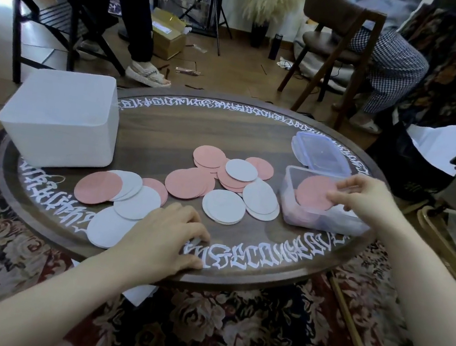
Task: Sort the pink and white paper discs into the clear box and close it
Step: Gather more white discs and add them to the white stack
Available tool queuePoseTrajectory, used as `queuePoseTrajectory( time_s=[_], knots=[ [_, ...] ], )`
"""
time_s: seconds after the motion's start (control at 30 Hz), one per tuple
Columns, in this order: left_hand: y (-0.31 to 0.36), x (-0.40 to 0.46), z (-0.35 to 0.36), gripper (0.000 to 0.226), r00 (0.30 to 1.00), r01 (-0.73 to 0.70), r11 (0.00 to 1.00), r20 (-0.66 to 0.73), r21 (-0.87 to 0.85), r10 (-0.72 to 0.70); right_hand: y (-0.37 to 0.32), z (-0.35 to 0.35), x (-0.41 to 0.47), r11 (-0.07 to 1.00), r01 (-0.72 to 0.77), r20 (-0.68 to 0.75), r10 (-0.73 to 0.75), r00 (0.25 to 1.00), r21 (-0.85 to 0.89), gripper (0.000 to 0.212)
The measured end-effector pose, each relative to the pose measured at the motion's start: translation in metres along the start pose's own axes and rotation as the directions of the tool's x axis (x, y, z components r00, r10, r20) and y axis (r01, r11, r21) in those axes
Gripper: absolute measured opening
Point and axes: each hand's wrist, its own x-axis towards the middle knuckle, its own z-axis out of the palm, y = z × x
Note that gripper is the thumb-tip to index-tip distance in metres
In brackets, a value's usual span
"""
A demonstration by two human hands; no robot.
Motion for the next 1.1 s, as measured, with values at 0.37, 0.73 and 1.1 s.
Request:
queuePoseTrajectory(
  time_s=[0.37, 0.73, 1.1],
  knots=[
    [0.002, 0.002, -0.002, 0.036, 1.0, -0.019, 1.0, 0.006, 0.019, 0.019, 0.014, 0.019, 0.02, 0.937, -0.002, 0.068, 0.027, 0.997, -0.349, 0.021],
    [0.006, 0.004, -0.003, 0.038, 0.999, -0.014, 0.999, 0.029, 0.045, 0.013, -0.033, 0.083, -0.053, 0.663, 0.7, 0.156, -0.687, 0.71, -0.266, 0.011],
    [-0.005, 0.0, -0.005, 0.03, 0.991, 0.111, 0.994, -0.079, 0.023, -0.109, -0.021, 0.1, -0.064, 0.711, 0.676, 0.502, -0.52, 0.691, -0.194, 0.026]
  ],
)
